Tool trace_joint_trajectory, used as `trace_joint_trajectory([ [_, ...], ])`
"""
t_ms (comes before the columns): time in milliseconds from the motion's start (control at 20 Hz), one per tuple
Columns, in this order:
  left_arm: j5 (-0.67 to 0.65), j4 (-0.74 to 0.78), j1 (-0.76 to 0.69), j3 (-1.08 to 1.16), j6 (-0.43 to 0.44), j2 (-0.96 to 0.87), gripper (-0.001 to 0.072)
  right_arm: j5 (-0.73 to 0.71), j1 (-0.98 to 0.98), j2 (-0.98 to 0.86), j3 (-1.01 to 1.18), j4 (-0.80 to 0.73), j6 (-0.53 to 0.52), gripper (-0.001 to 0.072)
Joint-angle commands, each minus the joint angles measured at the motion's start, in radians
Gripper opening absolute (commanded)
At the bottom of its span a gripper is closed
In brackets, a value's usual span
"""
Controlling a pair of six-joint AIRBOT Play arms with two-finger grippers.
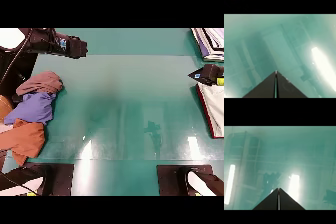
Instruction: Fold the shirts.
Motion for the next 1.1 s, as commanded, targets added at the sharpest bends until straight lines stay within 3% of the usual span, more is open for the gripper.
trace_joint_trajectory([
  [0,0.001,0.0,0.0,0.0,0.0,0.0,0.003,-0.004,0.002,0.0,0.0,0.0,0.0,0.0017],
  [600,0.005,-0.013,0.0,0.0,-0.001,0.0,0.003,-0.004,0.002,0.0,0.0,0.0,0.0,0.0016],
  [700,0.059,0.052,0.002,0.0,0.034,-0.002,0.004,-0.004,0.002,0.0,0.0,0.0,0.0,0.0017],
  [800,0.05,0.238,0.022,0.0,-0.013,-0.005,0.0572,-0.004,0.002,0.0,0.0,0.001,0.0,0.0016],
  [900,-0.018,0.432,0.079,-0.005,-0.082,-0.025,0.0582,-0.003,0.002,0.0,0.0,0.002,0.0,0.0017],
  [1050,-0.04,0.459,0.233,-0.098,-0.115,-0.054,0.0582,-0.005,0.002,0.0,0.0,0.002,0.001,0.0017],
])
